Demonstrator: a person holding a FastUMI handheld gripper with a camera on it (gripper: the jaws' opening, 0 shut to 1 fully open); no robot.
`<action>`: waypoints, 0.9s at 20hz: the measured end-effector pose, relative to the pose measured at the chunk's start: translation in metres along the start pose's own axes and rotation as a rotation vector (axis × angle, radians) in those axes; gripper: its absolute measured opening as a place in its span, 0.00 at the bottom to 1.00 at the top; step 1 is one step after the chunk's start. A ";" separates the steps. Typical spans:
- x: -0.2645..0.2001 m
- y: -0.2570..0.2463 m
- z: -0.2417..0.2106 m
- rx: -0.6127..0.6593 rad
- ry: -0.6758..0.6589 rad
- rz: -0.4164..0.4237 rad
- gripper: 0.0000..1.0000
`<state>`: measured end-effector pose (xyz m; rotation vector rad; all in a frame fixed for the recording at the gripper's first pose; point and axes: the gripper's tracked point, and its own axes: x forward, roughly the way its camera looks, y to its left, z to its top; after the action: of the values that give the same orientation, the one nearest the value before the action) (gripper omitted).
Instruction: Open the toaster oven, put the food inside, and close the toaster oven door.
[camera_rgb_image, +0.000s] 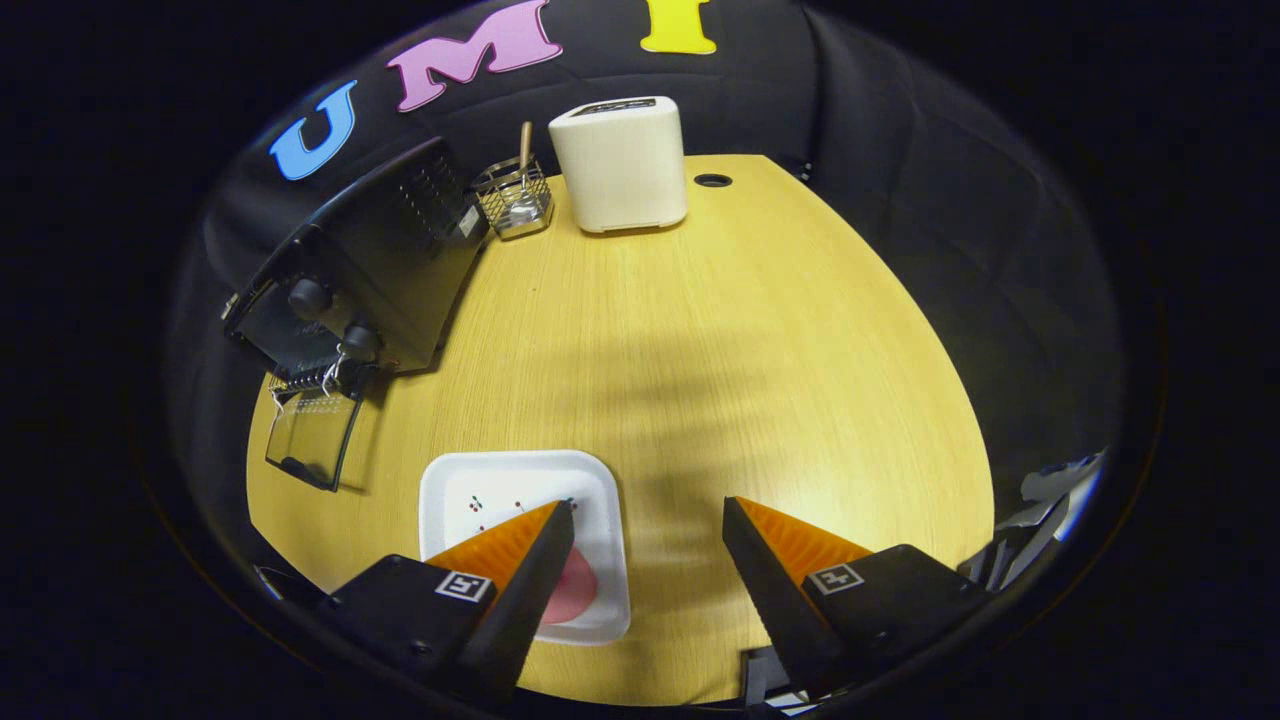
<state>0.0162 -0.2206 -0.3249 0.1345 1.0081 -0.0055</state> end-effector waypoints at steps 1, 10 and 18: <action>0.004 0.002 -0.002 -0.007 0.013 0.003 0.97; 0.017 0.008 -0.026 0.032 0.121 0.030 0.55; 0.020 0.002 -0.025 0.065 0.127 0.028 0.14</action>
<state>0.0061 -0.2142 -0.3540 0.2106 1.1333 -0.0040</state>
